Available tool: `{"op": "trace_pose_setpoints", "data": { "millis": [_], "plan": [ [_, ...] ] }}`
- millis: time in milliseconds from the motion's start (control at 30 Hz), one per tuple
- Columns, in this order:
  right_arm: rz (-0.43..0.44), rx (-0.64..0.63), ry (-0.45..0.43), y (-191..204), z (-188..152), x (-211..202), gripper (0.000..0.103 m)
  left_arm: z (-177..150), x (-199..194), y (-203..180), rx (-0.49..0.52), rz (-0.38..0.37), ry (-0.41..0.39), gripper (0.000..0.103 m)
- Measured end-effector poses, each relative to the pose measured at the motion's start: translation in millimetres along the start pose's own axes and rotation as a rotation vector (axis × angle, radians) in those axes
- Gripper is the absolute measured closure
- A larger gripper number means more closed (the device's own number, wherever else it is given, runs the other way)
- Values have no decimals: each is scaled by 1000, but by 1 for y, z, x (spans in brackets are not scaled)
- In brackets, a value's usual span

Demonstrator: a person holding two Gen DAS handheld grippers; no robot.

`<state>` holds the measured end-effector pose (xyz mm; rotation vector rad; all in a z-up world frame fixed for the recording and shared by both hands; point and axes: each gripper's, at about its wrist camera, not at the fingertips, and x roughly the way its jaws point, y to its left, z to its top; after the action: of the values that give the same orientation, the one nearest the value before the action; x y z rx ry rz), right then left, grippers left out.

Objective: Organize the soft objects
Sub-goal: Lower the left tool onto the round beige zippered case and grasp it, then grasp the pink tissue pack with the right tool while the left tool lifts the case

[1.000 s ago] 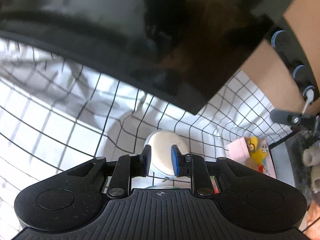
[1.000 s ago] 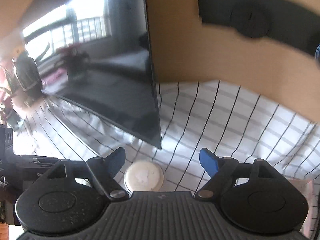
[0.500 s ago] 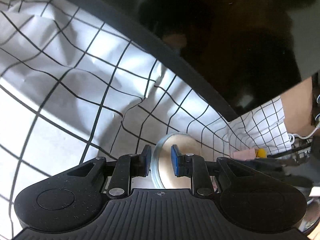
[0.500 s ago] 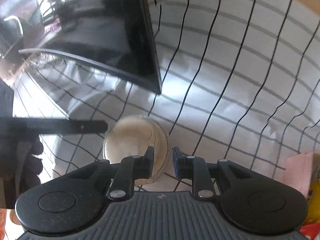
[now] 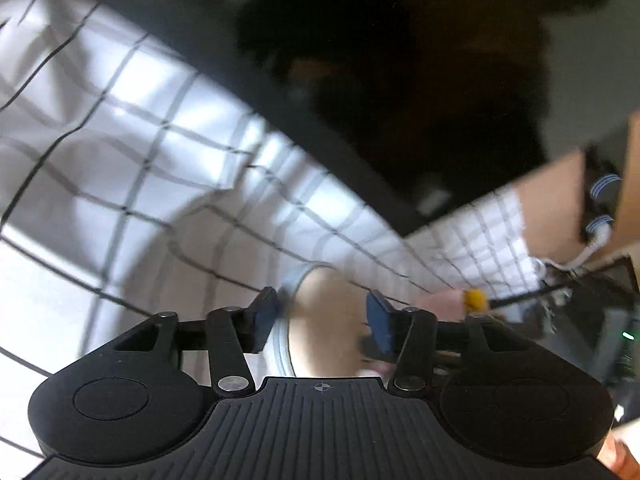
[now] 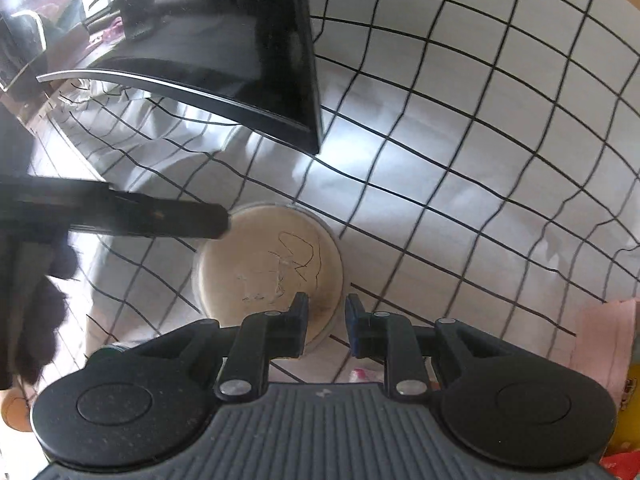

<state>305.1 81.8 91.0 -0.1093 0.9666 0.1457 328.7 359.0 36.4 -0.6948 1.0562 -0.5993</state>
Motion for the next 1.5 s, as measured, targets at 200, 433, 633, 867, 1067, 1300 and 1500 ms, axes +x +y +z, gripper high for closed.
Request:
{"op": "trace_pose_setpoints", "data": {
  "millis": [200, 433, 633, 867, 1067, 1300, 1500],
  "plan": [
    [-10, 3, -3, -6, -3, -2, 82, -6, 0, -23, 102, 11, 7, 47],
    [-16, -12, -4, -2, -4, 1, 82, -6, 22, -11, 110, 175, 51, 49],
    [-28, 4, 15, -4, -4, 8, 82, -10, 32, 0, 85, 142, 74, 46],
    [-23, 27, 35, -8, -4, 14, 87, -5, 29, -10, 105, 120, 80, 46],
    [16, 32, 48, -7, -5, 22, 90, -2, 16, -33, 156, 25, 99, 49],
    [26, 3, 33, 0, -9, 14, 90, 0, 46, -34, 152, 158, 118, 56],
    [42, -17, -61, -12, 0, -41, 67, -5, 41, -53, 230, 277, 121, 58]
  ]
}}
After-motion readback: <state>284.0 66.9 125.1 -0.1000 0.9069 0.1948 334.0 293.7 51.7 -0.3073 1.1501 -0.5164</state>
